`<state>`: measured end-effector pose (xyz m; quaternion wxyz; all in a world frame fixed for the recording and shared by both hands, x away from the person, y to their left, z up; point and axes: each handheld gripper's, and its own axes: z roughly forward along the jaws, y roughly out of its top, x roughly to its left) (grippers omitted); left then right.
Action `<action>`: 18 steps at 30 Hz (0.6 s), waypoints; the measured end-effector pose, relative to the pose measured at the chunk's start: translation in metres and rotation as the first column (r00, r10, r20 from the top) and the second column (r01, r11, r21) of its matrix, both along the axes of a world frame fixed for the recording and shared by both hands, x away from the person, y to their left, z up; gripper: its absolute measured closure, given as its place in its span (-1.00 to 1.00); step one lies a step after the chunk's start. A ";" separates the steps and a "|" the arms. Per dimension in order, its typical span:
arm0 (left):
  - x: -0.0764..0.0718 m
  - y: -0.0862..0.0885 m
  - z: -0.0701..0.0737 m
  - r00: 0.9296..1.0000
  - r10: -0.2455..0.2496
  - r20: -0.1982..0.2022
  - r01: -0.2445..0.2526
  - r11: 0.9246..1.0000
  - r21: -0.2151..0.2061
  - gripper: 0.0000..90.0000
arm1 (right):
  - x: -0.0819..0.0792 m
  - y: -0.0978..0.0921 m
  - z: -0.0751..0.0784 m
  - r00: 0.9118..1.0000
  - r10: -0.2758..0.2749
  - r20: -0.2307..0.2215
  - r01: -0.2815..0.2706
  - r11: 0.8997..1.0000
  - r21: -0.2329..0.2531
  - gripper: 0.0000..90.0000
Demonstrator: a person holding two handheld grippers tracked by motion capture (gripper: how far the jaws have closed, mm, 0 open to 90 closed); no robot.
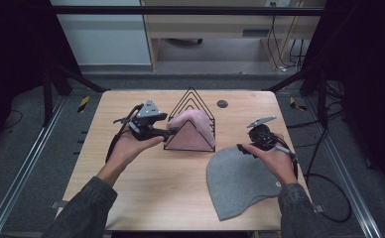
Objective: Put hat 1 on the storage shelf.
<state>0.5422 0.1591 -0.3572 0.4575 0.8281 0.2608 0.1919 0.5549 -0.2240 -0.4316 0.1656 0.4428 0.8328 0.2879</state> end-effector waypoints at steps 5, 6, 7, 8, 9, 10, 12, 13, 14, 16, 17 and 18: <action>-0.021 0.014 -0.021 0.999 0.026 -0.031 -0.025 0.999 0.029 -0.60 | 0.006 -0.005 -0.013 0.999 -0.014 -0.048 0.014 1.000 -0.015 0.03; -0.026 0.019 -0.028 0.998 0.042 -0.047 -0.041 0.999 0.032 -0.71 | 0.006 -0.006 -0.015 0.998 -0.018 -0.052 0.017 1.000 -0.011 0.14; -0.031 0.023 -0.033 0.997 0.047 -0.057 -0.045 0.998 0.033 -0.77 | 0.006 -0.007 -0.016 0.998 -0.018 -0.057 0.018 1.000 -0.006 0.24; -0.035 0.026 -0.038 0.997 0.050 -0.060 -0.048 0.998 0.032 -0.80 | 0.006 -0.007 -0.017 0.998 -0.016 -0.061 0.015 1.000 -0.008 0.24; -0.039 0.030 -0.043 0.997 0.051 -0.062 -0.049 0.998 0.035 -0.81 | 0.006 -0.007 -0.017 0.998 -0.014 -0.062 0.013 1.000 -0.012 0.24; -0.044 0.035 -0.050 0.996 0.055 -0.065 -0.052 0.998 0.045 -0.82 | 0.007 -0.006 -0.018 0.998 -0.015 -0.065 0.014 1.000 -0.010 0.21; -0.049 0.040 -0.060 0.996 0.060 -0.070 -0.055 0.995 0.077 -0.85 | 0.010 -0.006 -0.020 0.997 -0.022 -0.073 0.021 1.000 -0.019 0.15; -0.051 0.043 -0.064 0.995 0.068 -0.074 -0.061 0.994 0.091 -0.86 | 0.012 -0.006 -0.022 0.996 -0.028 -0.080 0.026 0.999 -0.024 0.11; -0.054 0.045 -0.068 0.995 0.069 -0.074 -0.061 0.993 0.105 -0.86 | 0.013 -0.006 -0.024 0.995 -0.037 -0.090 0.034 0.999 -0.032 0.07; -0.058 0.050 -0.075 0.995 0.068 -0.074 -0.059 0.992 0.113 -0.86 | 0.015 -0.007 -0.026 0.994 -0.050 -0.098 0.046 0.998 -0.045 0.02; -0.061 0.053 -0.080 0.995 0.065 -0.081 -0.056 0.992 0.117 -0.87 | 0.016 -0.008 -0.027 0.994 -0.054 -0.093 0.050 0.998 -0.045 0.02; -0.063 0.055 -0.084 0.994 0.063 -0.086 -0.052 0.991 0.124 -0.87 | 0.017 -0.009 -0.029 0.994 -0.065 -0.093 0.062 0.998 -0.034 0.00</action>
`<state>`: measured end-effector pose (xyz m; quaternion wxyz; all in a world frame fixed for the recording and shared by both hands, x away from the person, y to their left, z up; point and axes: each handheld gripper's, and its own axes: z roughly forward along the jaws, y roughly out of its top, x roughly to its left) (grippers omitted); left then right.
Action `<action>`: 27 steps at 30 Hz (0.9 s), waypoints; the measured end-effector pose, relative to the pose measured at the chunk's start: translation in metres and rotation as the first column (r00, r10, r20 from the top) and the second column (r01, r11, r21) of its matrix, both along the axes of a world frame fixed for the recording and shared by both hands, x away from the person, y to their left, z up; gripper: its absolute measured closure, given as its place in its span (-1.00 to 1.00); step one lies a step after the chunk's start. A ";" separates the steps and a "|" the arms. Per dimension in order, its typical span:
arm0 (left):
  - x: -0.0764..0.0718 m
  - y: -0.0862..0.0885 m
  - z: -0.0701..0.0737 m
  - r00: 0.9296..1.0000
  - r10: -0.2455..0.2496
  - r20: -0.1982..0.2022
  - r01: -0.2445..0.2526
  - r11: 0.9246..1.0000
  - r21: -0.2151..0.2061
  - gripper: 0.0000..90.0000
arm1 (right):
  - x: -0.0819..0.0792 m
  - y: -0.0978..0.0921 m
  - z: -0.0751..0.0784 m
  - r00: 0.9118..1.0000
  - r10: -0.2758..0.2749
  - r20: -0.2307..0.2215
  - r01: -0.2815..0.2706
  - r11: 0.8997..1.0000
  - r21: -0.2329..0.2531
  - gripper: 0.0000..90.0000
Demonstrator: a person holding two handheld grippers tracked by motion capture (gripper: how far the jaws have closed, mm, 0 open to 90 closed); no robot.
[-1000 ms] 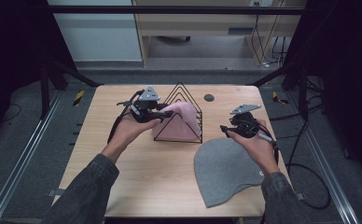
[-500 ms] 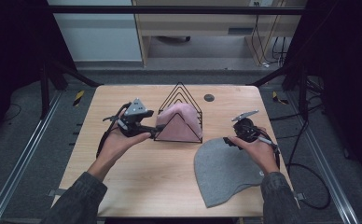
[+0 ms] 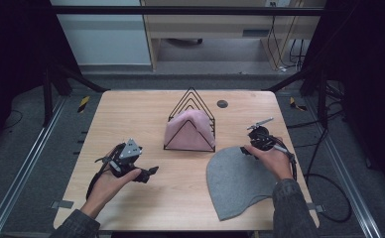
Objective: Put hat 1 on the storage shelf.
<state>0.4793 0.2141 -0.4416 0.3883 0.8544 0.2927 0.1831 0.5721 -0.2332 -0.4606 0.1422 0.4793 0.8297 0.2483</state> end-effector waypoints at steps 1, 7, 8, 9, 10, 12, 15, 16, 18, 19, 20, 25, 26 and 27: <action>-0.001 0.002 -0.003 1.000 -0.005 -0.004 0.005 1.000 0.018 -0.87 | 0.001 -0.001 -0.002 1.000 -0.003 0.001 0.003 1.000 0.001 0.00; 0.001 0.014 -0.009 0.999 0.032 -0.019 -0.032 0.999 0.020 -0.87 | -0.001 -0.005 -0.015 1.000 -0.008 -0.002 0.008 1.000 0.030 0.05; 0.001 0.016 -0.009 0.999 0.041 -0.016 -0.041 0.999 0.019 -0.87 | -0.002 -0.005 -0.015 1.000 -0.010 -0.001 0.010 0.999 0.031 0.05; 0.002 0.019 -0.010 0.998 0.051 -0.020 -0.051 0.999 0.017 -0.87 | -0.002 -0.006 -0.016 1.000 -0.008 0.005 0.007 0.999 0.031 0.06; 0.002 0.021 -0.010 0.998 0.057 -0.022 -0.056 0.998 0.015 -0.87 | -0.002 -0.007 -0.017 1.000 -0.012 0.004 0.012 0.999 0.030 0.07; 0.004 0.025 -0.011 0.997 0.075 -0.025 -0.075 0.997 0.006 -0.87 | -0.003 -0.008 -0.020 1.000 -0.010 -0.002 0.011 1.000 0.024 0.09; 0.006 0.030 -0.010 0.994 0.105 -0.020 -0.105 0.994 -0.002 -0.86 | -0.006 -0.008 -0.022 1.000 -0.022 0.004 0.022 0.999 0.028 0.19; 0.007 0.032 -0.010 0.993 0.116 -0.021 -0.116 0.993 -0.005 -0.86 | -0.007 -0.008 -0.022 1.000 -0.017 0.007 0.017 0.999 0.030 0.22; 0.008 0.034 -0.011 0.991 0.130 -0.025 -0.131 0.991 -0.012 -0.86 | -0.010 -0.008 -0.023 1.000 -0.019 0.006 0.019 0.999 0.041 0.33; 0.009 0.035 -0.012 0.991 0.133 -0.032 -0.133 0.991 -0.018 -0.86 | -0.011 -0.008 -0.023 1.000 -0.004 0.007 0.004 0.999 0.040 0.41; 0.009 0.036 -0.012 0.990 0.132 -0.037 -0.133 0.991 -0.022 -0.86 | -0.011 -0.008 -0.023 1.000 -0.002 0.006 0.002 0.999 0.047 0.47; 0.009 0.036 -0.012 0.989 0.139 -0.045 -0.141 0.989 -0.037 -0.85 | -0.013 -0.008 -0.022 1.000 0.017 -0.009 -0.016 0.998 0.066 0.82; 0.009 0.036 -0.011 0.989 0.136 -0.049 -0.138 0.989 -0.042 -0.85 | -0.013 -0.007 -0.022 1.000 0.028 -0.005 -0.028 0.997 0.069 0.86; 0.009 0.036 -0.011 0.989 0.136 -0.055 -0.138 0.989 -0.049 -0.85 | -0.014 -0.006 -0.022 1.000 0.030 -0.001 -0.030 0.997 0.068 0.87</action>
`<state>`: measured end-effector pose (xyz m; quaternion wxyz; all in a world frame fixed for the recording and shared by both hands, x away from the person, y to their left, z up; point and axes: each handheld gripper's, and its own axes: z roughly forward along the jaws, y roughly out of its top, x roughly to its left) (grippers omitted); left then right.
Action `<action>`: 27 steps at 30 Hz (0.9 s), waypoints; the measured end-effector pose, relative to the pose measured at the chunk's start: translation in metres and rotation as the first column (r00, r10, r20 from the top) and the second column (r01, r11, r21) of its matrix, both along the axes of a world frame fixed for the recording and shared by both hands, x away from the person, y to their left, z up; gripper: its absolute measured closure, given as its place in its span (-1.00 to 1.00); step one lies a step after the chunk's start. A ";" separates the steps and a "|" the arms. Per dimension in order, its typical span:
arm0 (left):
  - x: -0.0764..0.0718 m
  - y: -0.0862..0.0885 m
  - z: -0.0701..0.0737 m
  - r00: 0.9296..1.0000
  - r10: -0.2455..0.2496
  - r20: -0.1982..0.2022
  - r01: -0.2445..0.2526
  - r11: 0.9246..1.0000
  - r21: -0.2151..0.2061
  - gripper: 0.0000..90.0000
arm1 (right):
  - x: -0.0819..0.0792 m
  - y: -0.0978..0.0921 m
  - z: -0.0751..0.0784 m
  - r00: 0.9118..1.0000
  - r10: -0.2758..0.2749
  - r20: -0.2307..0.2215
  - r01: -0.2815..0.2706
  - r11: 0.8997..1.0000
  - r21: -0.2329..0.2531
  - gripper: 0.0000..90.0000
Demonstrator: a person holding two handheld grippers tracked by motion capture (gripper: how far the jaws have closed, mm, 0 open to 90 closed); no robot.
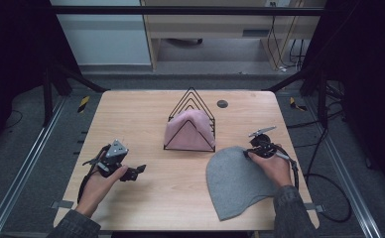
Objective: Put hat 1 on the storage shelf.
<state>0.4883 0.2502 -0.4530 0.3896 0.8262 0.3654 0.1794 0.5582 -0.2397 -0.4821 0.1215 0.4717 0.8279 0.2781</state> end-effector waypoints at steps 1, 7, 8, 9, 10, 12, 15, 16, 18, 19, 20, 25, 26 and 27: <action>0.000 0.000 0.000 1.000 -0.008 -0.007 0.008 1.000 -0.008 -0.85 | -0.001 0.002 0.002 1.000 0.018 0.003 -0.018 1.000 0.002 0.88; 0.001 0.003 0.002 0.999 -0.008 -0.034 0.006 0.997 -0.075 -0.84 | -0.015 0.004 0.024 0.999 0.041 0.034 -0.042 0.999 0.027 0.89; 0.001 0.002 0.003 0.999 -0.019 -0.037 0.017 0.997 -0.075 -0.83 | -0.019 0.004 0.029 0.998 0.040 0.045 -0.042 0.998 0.037 0.89; 0.000 0.001 0.003 0.999 -0.017 -0.041 0.014 0.997 -0.082 -0.83 | -0.023 0.005 0.033 0.998 0.039 0.052 -0.042 0.998 0.051 0.89; -0.001 0.001 0.002 0.999 -0.023 -0.044 0.019 0.996 -0.092 -0.83 | -0.026 0.005 0.037 0.997 0.039 0.060 -0.043 0.998 0.055 0.90; -0.001 -0.001 0.001 0.999 -0.026 -0.037 0.022 0.995 -0.098 -0.83 | -0.037 0.010 0.049 0.994 0.045 0.102 -0.052 0.996 0.068 0.90; 0.000 -0.001 -0.002 0.999 -0.031 -0.041 0.027 0.995 -0.093 -0.75 | -0.050 0.020 0.063 0.984 0.078 0.160 -0.088 0.994 0.058 0.90; -0.001 -0.001 -0.004 0.999 -0.034 -0.038 0.031 0.996 -0.087 -0.75 | -0.053 0.023 0.066 0.981 0.085 0.172 -0.095 0.994 0.049 0.90; 0.000 0.000 -0.008 0.998 -0.035 -0.048 0.030 0.996 -0.089 -0.76 | -0.062 0.029 0.075 0.973 0.107 0.203 -0.118 0.992 0.043 0.90; 0.000 0.000 -0.009 0.998 -0.029 -0.051 0.024 0.995 -0.098 -0.77 | -0.067 0.032 0.080 0.969 0.114 0.221 -0.126 0.991 0.042 0.90; 0.000 0.000 -0.009 0.998 -0.025 -0.054 0.020 0.995 -0.103 -0.78 | -0.071 0.035 0.085 0.965 0.121 0.233 -0.134 0.990 0.039 0.90; 0.001 0.001 -0.004 0.999 -0.013 -0.042 0.007 0.990 -0.138 -0.78 | -0.090 0.047 0.112 0.940 0.169 0.296 -0.183 0.983 0.020 0.90; 0.001 0.000 -0.004 0.999 -0.020 -0.038 0.015 0.990 -0.137 -0.77 | -0.093 0.049 0.117 0.934 0.179 0.309 -0.192 0.981 0.014 0.90; 0.000 0.000 -0.003 0.999 -0.028 -0.038 0.022 0.990 -0.141 -0.78 | -0.096 0.050 0.122 0.929 0.184 0.322 -0.199 0.980 0.012 0.90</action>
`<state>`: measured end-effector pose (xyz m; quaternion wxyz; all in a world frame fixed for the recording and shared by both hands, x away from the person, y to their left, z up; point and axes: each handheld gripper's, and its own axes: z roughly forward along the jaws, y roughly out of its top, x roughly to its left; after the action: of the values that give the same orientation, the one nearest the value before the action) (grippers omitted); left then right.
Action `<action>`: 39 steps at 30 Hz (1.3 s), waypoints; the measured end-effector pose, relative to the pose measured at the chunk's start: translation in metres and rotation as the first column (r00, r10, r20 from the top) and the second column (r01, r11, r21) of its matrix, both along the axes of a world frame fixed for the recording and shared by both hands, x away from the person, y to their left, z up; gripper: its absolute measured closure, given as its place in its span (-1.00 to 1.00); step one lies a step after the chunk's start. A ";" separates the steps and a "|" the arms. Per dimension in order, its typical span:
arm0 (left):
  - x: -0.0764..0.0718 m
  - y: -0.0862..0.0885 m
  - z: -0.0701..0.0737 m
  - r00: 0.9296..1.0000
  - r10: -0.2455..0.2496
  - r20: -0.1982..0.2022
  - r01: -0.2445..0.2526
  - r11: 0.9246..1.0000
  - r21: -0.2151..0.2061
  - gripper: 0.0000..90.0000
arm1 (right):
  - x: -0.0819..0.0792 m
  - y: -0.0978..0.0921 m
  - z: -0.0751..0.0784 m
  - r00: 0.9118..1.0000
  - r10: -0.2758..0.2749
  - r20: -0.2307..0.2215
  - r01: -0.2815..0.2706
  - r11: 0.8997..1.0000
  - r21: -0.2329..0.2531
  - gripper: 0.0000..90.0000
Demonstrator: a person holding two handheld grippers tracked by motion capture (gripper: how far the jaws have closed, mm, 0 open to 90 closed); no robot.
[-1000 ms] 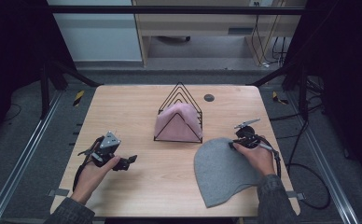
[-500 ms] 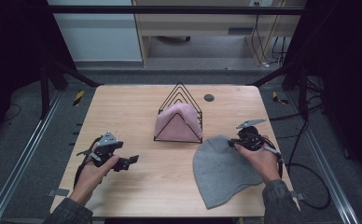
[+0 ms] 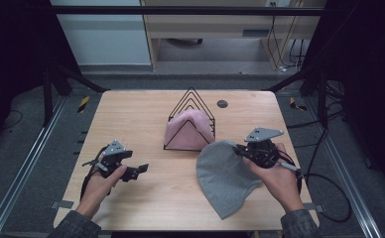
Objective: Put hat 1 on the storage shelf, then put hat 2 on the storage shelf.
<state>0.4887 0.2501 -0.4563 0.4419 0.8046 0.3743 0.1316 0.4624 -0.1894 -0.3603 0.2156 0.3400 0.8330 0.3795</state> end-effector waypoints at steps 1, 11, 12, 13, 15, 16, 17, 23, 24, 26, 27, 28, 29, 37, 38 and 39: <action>-0.001 -0.001 0.000 1.000 -0.004 0.000 0.004 1.000 0.000 -0.77 | -0.003 0.001 0.004 1.000 0.005 0.011 -0.005 1.000 0.006 0.90; -0.001 0.000 0.003 0.999 -0.033 0.012 0.033 0.999 -0.023 -0.77 | -0.011 0.027 0.031 0.995 0.065 0.077 -0.068 0.997 0.041 0.90; -0.001 0.000 0.002 0.999 -0.035 0.012 0.035 0.999 -0.019 -0.78 | -0.013 0.030 0.034 0.994 0.075 0.081 -0.078 0.996 0.043 0.90; -0.002 -0.001 0.003 0.999 -0.029 0.012 0.030 0.999 -0.023 -0.77 | -0.014 0.033 0.036 0.993 0.081 0.086 -0.085 0.996 0.041 0.90; -0.003 -0.002 0.006 0.999 -0.035 0.017 0.035 0.999 -0.030 -0.77 | -0.019 0.039 0.043 0.990 0.101 0.102 -0.105 0.994 0.042 0.90; -0.005 -0.003 0.009 0.999 -0.044 0.024 0.045 0.998 -0.037 -0.77 | -0.022 0.042 0.048 0.988 0.109 0.112 -0.115 0.992 0.046 0.90; -0.006 -0.005 0.012 0.998 -0.055 0.033 0.056 0.998 -0.029 -0.77 | -0.025 0.045 0.054 0.985 0.121 0.126 -0.128 0.990 0.051 0.90; -0.012 -0.018 0.029 0.993 -0.100 0.064 0.103 0.994 -0.046 -0.77 | -0.034 0.058 0.078 0.972 0.168 0.167 -0.183 0.980 0.078 0.91; -0.013 -0.020 0.031 0.992 -0.108 0.071 0.111 0.993 -0.044 -0.77 | -0.035 0.060 0.081 0.970 0.175 0.170 -0.191 0.978 0.082 0.90; -0.013 -0.025 0.038 0.989 -0.124 0.078 0.128 0.991 -0.045 -0.76 | -0.036 0.063 0.085 0.967 0.185 0.175 -0.202 0.976 0.084 0.91; -0.013 -0.027 0.040 0.988 -0.130 0.082 0.134 0.990 -0.043 -0.76 | -0.036 0.066 0.088 0.966 0.191 0.176 -0.208 0.975 0.083 0.90; -0.014 -0.029 0.042 0.987 -0.131 0.088 0.135 0.990 -0.036 -0.76 | -0.037 0.068 0.090 0.964 0.196 0.177 -0.213 0.974 0.080 0.91; -0.015 -0.030 0.044 0.987 -0.130 0.092 0.134 0.990 -0.037 -0.76 | -0.036 0.070 0.092 0.963 0.202 0.176 -0.218 0.973 0.078 0.90; -0.017 -0.038 0.052 0.981 -0.166 0.097 0.173 0.983 -0.067 -0.73 | -0.036 0.080 0.110 0.958 0.210 0.193 -0.230 0.969 0.089 0.90; -0.017 -0.039 0.054 0.981 -0.168 0.101 0.176 0.982 -0.072 -0.72 | -0.035 0.081 0.112 0.957 0.211 0.199 -0.232 0.969 0.087 0.91; -0.016 -0.040 0.055 0.981 -0.165 0.099 0.173 0.982 -0.080 -0.70 | -0.035 0.083 0.114 0.956 0.213 0.203 -0.234 0.968 0.086 0.90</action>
<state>0.4725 0.2101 -0.4009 0.5033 0.8063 0.2892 0.1136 0.4270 -0.1069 -0.2459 0.2318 0.2166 0.8194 0.4774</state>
